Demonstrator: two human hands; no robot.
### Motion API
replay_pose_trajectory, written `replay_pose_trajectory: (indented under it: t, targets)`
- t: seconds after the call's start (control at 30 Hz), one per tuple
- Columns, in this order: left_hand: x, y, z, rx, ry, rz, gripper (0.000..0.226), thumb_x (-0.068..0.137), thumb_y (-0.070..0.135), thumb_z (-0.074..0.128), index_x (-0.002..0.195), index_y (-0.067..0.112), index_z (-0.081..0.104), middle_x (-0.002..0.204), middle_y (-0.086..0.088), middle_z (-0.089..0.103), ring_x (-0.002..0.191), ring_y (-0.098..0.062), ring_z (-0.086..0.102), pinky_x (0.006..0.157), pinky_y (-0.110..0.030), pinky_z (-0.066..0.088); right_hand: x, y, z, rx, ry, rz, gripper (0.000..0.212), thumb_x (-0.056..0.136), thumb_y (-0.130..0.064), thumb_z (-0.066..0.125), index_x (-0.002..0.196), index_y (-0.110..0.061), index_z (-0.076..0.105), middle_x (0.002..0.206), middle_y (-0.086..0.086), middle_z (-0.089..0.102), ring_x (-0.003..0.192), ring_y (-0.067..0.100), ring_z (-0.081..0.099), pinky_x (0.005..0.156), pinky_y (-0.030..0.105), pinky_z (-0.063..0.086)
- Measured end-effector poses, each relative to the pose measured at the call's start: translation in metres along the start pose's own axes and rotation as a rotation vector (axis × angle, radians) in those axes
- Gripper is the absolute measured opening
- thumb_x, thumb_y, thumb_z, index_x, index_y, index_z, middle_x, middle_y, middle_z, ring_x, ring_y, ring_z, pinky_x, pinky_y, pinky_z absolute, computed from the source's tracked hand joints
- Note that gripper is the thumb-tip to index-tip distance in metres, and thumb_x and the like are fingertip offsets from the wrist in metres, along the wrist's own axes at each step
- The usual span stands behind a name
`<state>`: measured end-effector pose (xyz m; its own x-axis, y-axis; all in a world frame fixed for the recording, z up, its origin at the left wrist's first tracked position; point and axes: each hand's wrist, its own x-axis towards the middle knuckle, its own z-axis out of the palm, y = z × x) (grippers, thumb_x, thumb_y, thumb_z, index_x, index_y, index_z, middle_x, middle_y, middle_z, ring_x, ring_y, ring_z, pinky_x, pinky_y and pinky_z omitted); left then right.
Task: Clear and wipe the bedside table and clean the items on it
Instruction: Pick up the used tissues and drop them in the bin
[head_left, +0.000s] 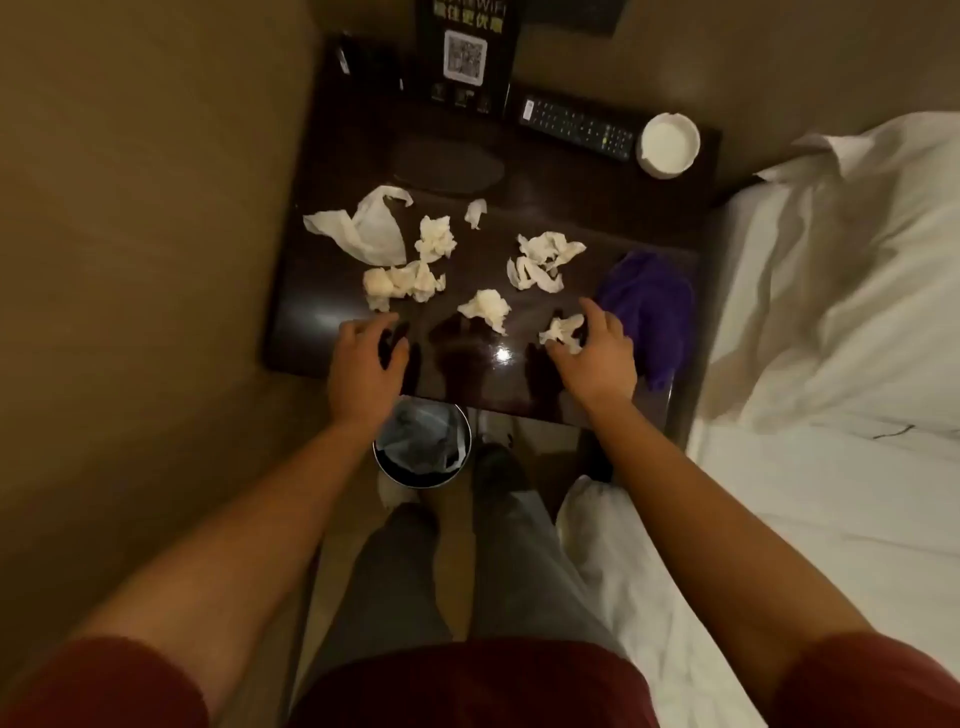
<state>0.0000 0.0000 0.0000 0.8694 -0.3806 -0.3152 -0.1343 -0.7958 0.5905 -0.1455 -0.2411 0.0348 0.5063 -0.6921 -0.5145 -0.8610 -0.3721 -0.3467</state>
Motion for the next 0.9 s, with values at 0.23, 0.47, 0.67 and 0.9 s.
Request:
replay_pose_trajectory:
  t: [0.23,0.47,0.67,0.9]
  targets:
    - [-0.007,0.009,0.025,-0.166,-0.088,-0.035,0.034,0.102,0.038,0.056,0.135,0.033,0.055,0.124,0.007,0.048,0.083,-0.002,0.058,0.072,-0.010,0.040,0.010,0.008,0.034,-0.043,0.035,-0.012,0.050,0.094,-0.040,0.070,0.138,-0.021,0.056,0.138,0.011,0.052,0.119,0.033,0.059,0.087,0.043,0.055]
    - [-0.006,0.019,0.041,-0.463,-0.247,-0.229,0.027,0.106,0.036,0.049,0.128,0.027,0.063,0.107,0.004,0.065,0.083,-0.003,0.061,0.072,-0.020,0.046,0.012,-0.006,0.046,0.133,-0.011,-0.020,0.010,0.093,-0.021,0.072,0.103,-0.019,0.072,0.109,0.005,0.071,0.096,0.022,0.069,0.086,0.036,0.056]
    - [-0.002,0.042,0.036,-0.841,-0.387,-0.488,0.037,0.106,0.044,0.045,0.137,0.027,0.056,0.116,-0.002,0.067,0.096,-0.022,0.071,0.069,-0.035,0.063,-0.014,-0.046,0.059,0.314,-0.163,-0.248,0.010,0.090,-0.018,0.077,0.094,-0.024,0.071,0.082,-0.015,0.066,0.074,-0.002,0.062,0.068,0.005,0.044]
    - [0.007,0.035,0.024,-1.004,-0.300,-0.693,0.029,0.110,0.025,0.041,0.123,0.010,0.062,0.105,-0.012,0.072,0.087,-0.022,0.073,0.065,-0.033,0.062,-0.017,-0.076,0.060,0.434,-0.188,-0.260,0.022,0.094,-0.018,0.067,0.115,-0.017,0.073,0.085,-0.010,0.073,0.074,0.000,0.071,0.073,0.030,0.061]
